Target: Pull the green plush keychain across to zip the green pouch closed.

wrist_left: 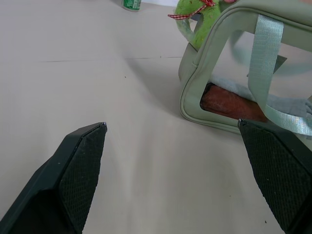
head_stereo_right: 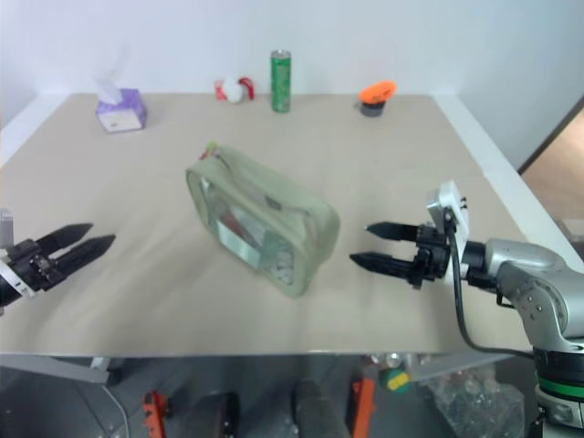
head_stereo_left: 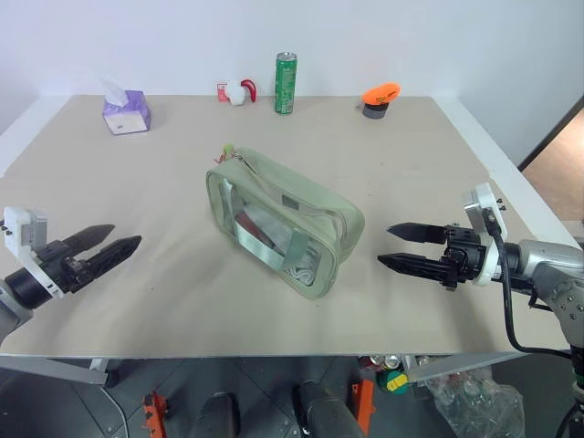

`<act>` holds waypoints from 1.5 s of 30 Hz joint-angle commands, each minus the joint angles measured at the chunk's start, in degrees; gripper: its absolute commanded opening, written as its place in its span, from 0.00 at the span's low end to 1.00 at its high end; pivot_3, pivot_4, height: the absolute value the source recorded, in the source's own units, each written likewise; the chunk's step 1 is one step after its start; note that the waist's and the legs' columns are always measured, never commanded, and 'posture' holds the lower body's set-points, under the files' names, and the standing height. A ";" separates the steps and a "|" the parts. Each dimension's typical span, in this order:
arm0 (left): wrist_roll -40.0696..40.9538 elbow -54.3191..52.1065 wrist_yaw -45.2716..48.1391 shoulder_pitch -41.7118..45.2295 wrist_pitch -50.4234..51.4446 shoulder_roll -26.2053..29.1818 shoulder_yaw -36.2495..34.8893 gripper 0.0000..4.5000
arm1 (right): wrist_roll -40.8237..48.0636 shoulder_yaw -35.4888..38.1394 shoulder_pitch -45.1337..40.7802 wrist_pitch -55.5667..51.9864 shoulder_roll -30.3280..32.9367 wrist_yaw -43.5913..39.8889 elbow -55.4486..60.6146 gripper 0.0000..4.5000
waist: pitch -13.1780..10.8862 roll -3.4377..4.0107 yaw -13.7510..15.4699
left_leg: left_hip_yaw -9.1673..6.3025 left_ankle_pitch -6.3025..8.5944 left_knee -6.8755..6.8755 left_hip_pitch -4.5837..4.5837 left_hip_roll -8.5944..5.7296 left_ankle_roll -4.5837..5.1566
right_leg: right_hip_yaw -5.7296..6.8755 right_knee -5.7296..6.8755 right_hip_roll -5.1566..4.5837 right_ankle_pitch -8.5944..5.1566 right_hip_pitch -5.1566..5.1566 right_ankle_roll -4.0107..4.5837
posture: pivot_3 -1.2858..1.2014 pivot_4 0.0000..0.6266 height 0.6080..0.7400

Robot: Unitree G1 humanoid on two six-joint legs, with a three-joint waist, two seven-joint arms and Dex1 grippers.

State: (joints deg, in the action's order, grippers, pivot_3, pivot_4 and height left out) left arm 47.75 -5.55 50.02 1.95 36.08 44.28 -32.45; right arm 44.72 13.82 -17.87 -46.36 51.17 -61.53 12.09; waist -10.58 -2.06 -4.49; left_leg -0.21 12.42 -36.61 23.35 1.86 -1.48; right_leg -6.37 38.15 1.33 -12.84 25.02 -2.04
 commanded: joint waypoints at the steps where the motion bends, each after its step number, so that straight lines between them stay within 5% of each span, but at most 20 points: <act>1: 1.13 -2.38 -0.50 1.63 -0.41 0.49 -1.45 0.99 | 2.29 1.73 -4.97 -1.95 1.37 0.55 -0.32 1.00 | 0.00 0.00 -0.01 | 0.00 0.00 0.00 0.00 0.00 0.00 | 0.00 0.00 0.00 0.00 0.00 0.00 | 0.52 0.24 1.00; 9: 2.92 -6.27 1.76 6.09 -0.15 1.48 0.73 0.99 | 11.19 1.25 -25.98 -12.72 -0.76 5.72 -3.29 1.00 | -0.05 -0.04 -0.10 | 0.08 -0.11 -0.04 -0.04 0.03 0.02 | -0.05 0.01 0.05 0.22 0.02 0.03 | 0.52 0.24 1.00; 23: 6.61 -13.60 4.02 5.91 2.60 2.81 3.18 0.99 | 5.18 -23.91 -49.38 -25.42 -7.32 7.12 -1.76 1.00 | -0.06 -0.03 -0.03 | -0.01 -0.08 0.04 0.25 0.11 0.02 | 0.08 0.03 0.04 0.07 0.28 0.12 | 0.52 0.24 1.00; 33: 9.45 -17.71 1.28 4.09 2.83 1.06 2.51 0.99 | -4.71 -34.43 -50.49 -22.65 -5.63 3.51 0.49 1.00 | -0.05 -0.04 0.05 | -0.03 -0.08 0.01 0.34 0.10 0.02 | 0.16 0.01 -0.03 0.07 0.31 0.11 | 0.52 0.24 1.00; 45: 9.10 -17.70 -0.32 4.42 2.05 -0.16 4.62 0.99 | -6.97 -35.27 -53.74 -25.20 -11.45 4.26 0.37 1.00 | -0.05 -0.04 0.00 | -0.10 -0.08 -0.01 0.33 0.16 0.02 | 0.22 0.03 0.06 0.10 0.31 0.17 | 0.52 0.24 1.00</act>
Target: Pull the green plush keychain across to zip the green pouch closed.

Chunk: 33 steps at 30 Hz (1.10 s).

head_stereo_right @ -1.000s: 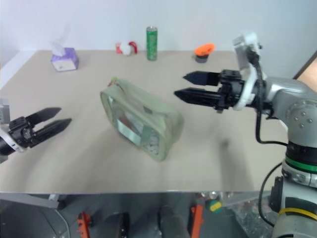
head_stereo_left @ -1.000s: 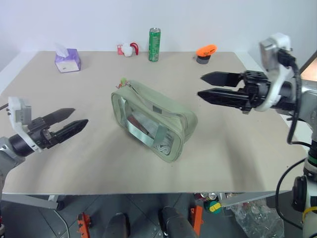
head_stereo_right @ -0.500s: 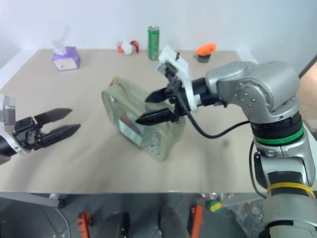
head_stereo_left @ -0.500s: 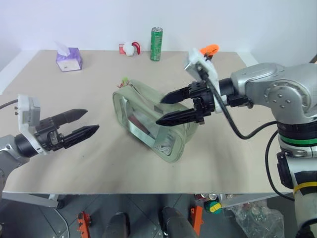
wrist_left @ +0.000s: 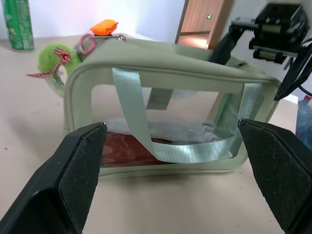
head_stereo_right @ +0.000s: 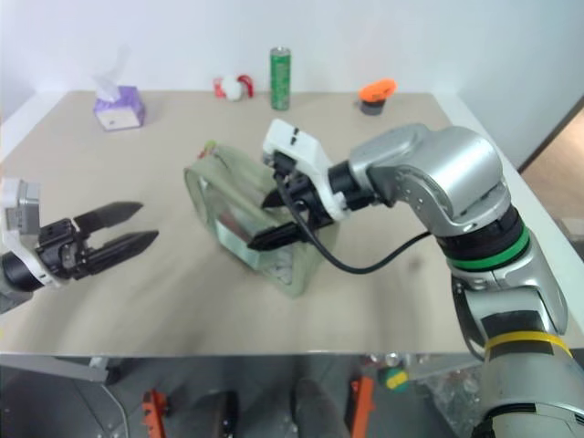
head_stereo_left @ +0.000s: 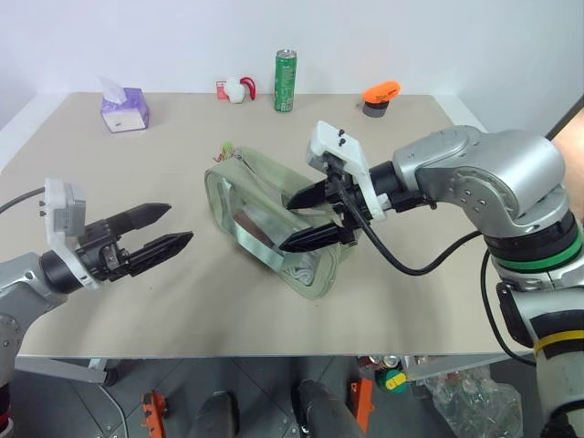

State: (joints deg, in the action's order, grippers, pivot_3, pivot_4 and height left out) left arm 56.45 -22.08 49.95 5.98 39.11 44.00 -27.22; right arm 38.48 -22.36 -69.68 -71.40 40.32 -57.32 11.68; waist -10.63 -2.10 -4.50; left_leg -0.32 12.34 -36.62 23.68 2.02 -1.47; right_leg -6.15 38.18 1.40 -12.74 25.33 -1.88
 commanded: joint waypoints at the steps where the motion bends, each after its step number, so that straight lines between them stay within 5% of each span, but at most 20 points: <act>1: 0.35 -1.15 -0.28 0.43 -1.04 0.00 -0.44 1.00 | -1.06 0.84 -1.88 0.04 -1.07 0.25 0.57 0.94 | 0.00 0.00 0.02 | -0.01 0.00 0.00 0.00 0.00 0.00 | 0.01 0.00 0.00 0.00 0.00 0.00 | 0.52 0.24 1.00; 7: 0.80 -1.51 -0.15 0.95 -0.96 -0.26 0.25 1.00 | -2.66 0.01 -0.31 1.94 -0.82 -0.49 1.60 0.62 | 0.00 0.00 0.03 | 0.00 0.00 0.00 0.01 -0.01 0.00 | 0.00 -0.01 -0.02 -0.01 0.00 0.00 | 0.52 0.24 1.00; 15: 5.91 -5.93 2.65 3.35 2.10 3.21 1.40 1.00 | -5.13 -1.60 1.34 4.89 0.07 -2.85 3.13 0.00 | 0.00 0.00 0.00 | -0.01 0.00 0.00 0.00 -0.01 0.00 | 0.01 0.00 0.00 0.00 -0.01 0.00 | 0.52 0.24 1.00; 33: 7.41 -6.90 0.15 4.34 1.39 2.89 2.16 1.00 | -14.91 -1.40 0.51 18.97 4.40 -8.48 -1.48 0.00 | 0.00 0.00 0.06 | -0.01 0.00 -0.06 0.00 -0.04 0.00 | 0.01 0.00 -0.02 0.00 -0.03 -0.02 | 0.52 0.24 1.00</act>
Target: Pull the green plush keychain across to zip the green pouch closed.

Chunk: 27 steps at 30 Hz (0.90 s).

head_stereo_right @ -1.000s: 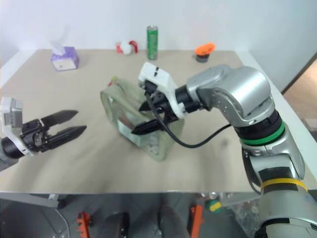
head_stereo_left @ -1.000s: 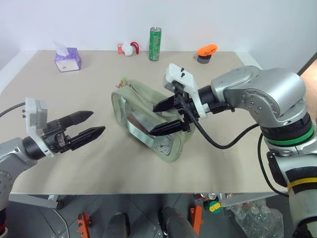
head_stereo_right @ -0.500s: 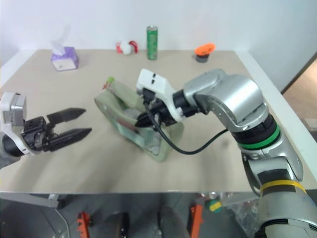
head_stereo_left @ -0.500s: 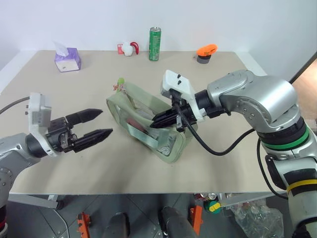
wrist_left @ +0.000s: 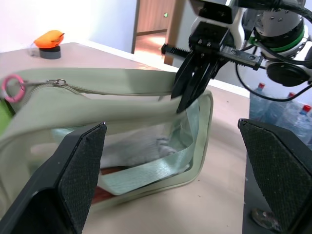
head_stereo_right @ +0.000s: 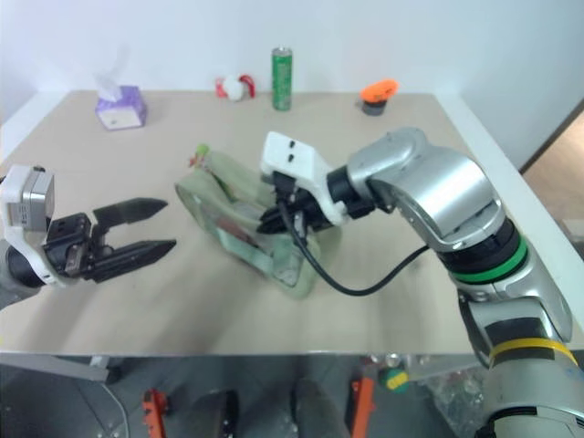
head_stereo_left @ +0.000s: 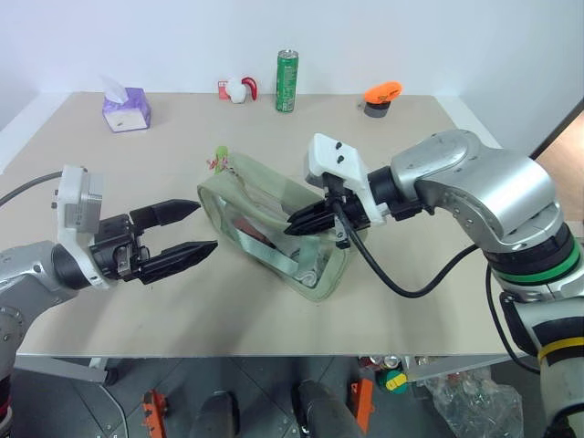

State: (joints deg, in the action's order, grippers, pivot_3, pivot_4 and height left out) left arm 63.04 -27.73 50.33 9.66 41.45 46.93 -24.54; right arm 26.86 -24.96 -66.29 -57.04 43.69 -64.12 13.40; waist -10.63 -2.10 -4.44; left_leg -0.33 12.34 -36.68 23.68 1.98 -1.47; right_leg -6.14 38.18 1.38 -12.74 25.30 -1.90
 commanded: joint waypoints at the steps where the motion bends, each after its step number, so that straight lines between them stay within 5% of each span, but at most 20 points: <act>1: 0.81 -1.27 -0.26 0.59 -1.00 -0.16 -0.49 1.00 | -4.37 1.24 -3.58 6.40 1.40 -2.74 -4.64 0.00 | 0.00 0.00 0.00 | 0.00 0.00 0.00 0.00 0.00 -0.01 | -0.01 0.00 0.00 0.01 0.00 -0.01 | 0.52 0.24 1.00; 12: 0.54 -0.76 -1.48 0.41 -1.67 -2.17 -0.22 1.00 | -12.80 2.05 -6.38 35.38 6.78 -24.91 -14.27 0.00 | -0.02 0.02 -0.14 | 0.02 0.03 0.07 0.01 0.02 -0.01 | -0.01 -0.01 -0.01 -0.07 0.04 0.00 | 0.52 0.24 1.00; 24: 2.74 -2.92 -3.87 -1.64 -1.11 -2.46 -2.16 1.00 | -14.57 2.22 0.07 33.91 3.42 -22.38 -11.73 0.00 | -0.01 0.01 -0.14 | 0.05 0.01 0.02 -0.20 0.08 -0.04 | 0.02 0.06 0.02 -0.01 -0.08 0.09 | 0.52 0.24 1.00; 27: 3.23 -3.25 -4.32 -2.02 -1.05 -2.27 -2.39 1.00 | -14.38 3.31 0.07 30.45 2.01 -20.70 -12.34 0.21 | -0.01 0.01 -0.39 | 0.13 0.01 0.03 -0.35 0.20 -0.04 | -0.02 0.14 0.17 0.07 -0.10 0.23 | 0.52 0.24 1.00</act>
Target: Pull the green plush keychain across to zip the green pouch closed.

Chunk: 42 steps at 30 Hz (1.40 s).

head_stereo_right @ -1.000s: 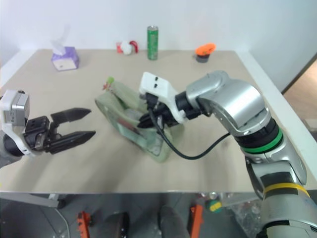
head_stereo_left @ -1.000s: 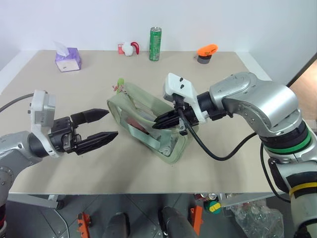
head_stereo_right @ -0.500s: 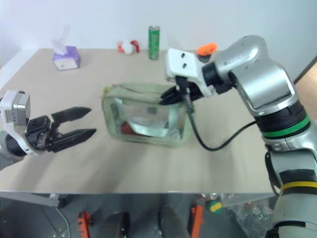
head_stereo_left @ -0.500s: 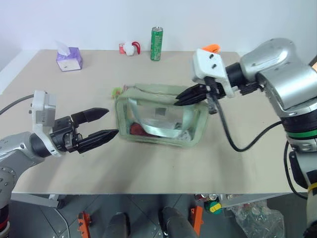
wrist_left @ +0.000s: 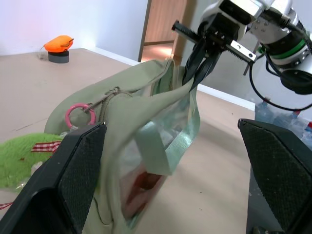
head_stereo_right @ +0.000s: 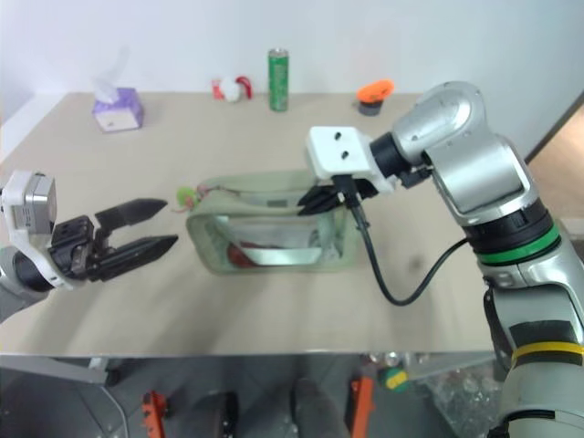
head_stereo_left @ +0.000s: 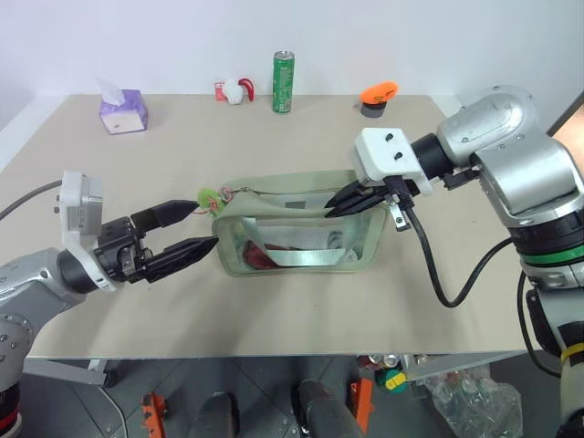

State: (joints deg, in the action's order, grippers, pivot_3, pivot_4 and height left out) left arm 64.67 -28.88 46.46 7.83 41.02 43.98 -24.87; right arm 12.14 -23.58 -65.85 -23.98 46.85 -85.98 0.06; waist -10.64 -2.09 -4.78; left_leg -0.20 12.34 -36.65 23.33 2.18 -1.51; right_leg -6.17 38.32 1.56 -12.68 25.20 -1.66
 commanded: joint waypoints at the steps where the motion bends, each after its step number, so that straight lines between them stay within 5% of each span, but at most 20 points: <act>1: 1.72 -2.10 -0.58 -0.16 -0.61 0.73 -2.00 1.00 | 0.85 2.53 -0.30 -3.31 -1.26 0.92 1.07 0.29 | 0.00 0.00 -0.02 | -0.01 -0.01 0.00 0.00 0.04 -0.01 | 0.00 0.02 0.06 0.03 0.01 0.04 | 0.52 0.24 1.00; 7: 1.58 -1.13 -0.65 0.61 -0.52 0.86 -0.78 1.00 | 9.77 9.95 -4.40 -16.64 -0.79 -1.03 -1.09 0.75 | -0.01 0.01 0.30 | -0.10 -0.05 -0.03 0.01 0.05 -0.06 | 0.01 0.19 0.16 -0.02 0.04 0.14 | 0.52 0.24 1.00; 11: 1.48 -0.12 -0.38 1.43 -0.61 0.51 -0.08 1.00 | 20.41 17.91 -4.37 -23.59 3.33 -6.27 -0.99 0.75 | -0.01 0.01 0.46 | -0.13 -0.03 -0.01 0.04 0.00 -0.04 | 0.00 0.18 0.13 -0.17 0.01 0.07 | 0.52 0.24 1.00; 19: 0.80 1.14 1.28 2.46 -0.41 1.23 0.98 1.00 | 15.66 20.91 11.94 -17.12 15.65 -2.36 0.87 0.75 | 0.02 -0.03 0.50 | -0.08 0.01 0.01 0.04 -0.14 -0.02 | -0.07 0.13 -0.03 -0.28 -0.02 -0.03 | 0.52 0.24 1.00; 37: 0.08 2.80 2.43 4.88 -0.11 1.15 2.39 1.00 | 14.01 19.94 20.49 -16.92 10.23 8.21 1.64 0.75 | -0.01 0.02 0.32 | -0.02 -0.02 -0.05 -0.04 -0.12 -0.03 | -0.20 0.40 0.08 -0.25 0.02 -0.05 | 0.52 0.24 1.00; 42: 0.15 2.71 0.74 4.31 -0.17 0.68 1.84 1.00 | 13.24 19.57 20.89 -15.82 9.20 8.36 1.36 0.42 | -0.02 0.02 0.33 | -0.04 -0.02 -0.06 -0.05 -0.12 -0.03 | -0.19 0.41 0.08 -0.24 0.02 -0.05 | 0.52 0.24 1.00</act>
State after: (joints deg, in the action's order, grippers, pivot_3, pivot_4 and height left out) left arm 64.16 -25.70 47.70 11.99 41.26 44.30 -20.89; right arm 25.49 -4.72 -44.57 -40.63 55.85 -77.55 0.84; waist -10.66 -2.07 -4.45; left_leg -0.24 12.32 -36.72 23.28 2.06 -1.55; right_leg -6.36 38.73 1.64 -12.92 25.21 -1.71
